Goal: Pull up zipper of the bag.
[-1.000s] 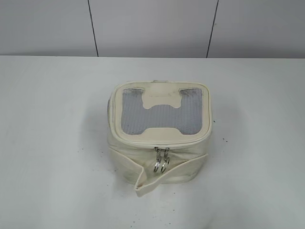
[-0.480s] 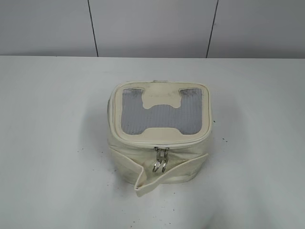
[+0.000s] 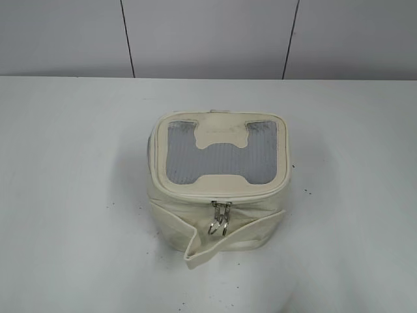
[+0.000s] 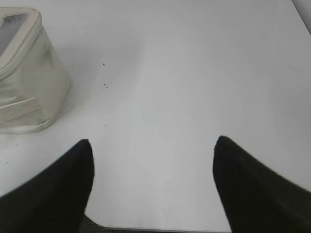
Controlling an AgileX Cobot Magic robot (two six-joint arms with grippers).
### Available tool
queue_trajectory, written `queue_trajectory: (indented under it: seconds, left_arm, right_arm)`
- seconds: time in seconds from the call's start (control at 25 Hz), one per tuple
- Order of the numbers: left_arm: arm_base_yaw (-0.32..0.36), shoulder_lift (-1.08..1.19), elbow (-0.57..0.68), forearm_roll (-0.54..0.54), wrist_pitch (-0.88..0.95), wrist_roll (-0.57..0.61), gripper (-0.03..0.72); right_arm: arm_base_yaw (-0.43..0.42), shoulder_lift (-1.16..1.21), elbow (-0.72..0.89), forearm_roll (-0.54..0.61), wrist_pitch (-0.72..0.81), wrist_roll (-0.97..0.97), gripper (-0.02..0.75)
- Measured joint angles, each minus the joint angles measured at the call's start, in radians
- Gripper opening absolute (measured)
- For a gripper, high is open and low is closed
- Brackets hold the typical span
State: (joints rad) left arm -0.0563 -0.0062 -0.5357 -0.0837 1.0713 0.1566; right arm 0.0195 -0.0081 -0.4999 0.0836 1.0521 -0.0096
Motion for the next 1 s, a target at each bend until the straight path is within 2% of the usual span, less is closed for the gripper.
queue_trajectory:
  seconds: [1.0]
  left_arm:
    - [0.000,0.000,0.000,0.000,0.000,0.000,0.348]
  right_arm:
    - [0.013,-0.002,0.000,0.000,0.000,0.000,0.571]
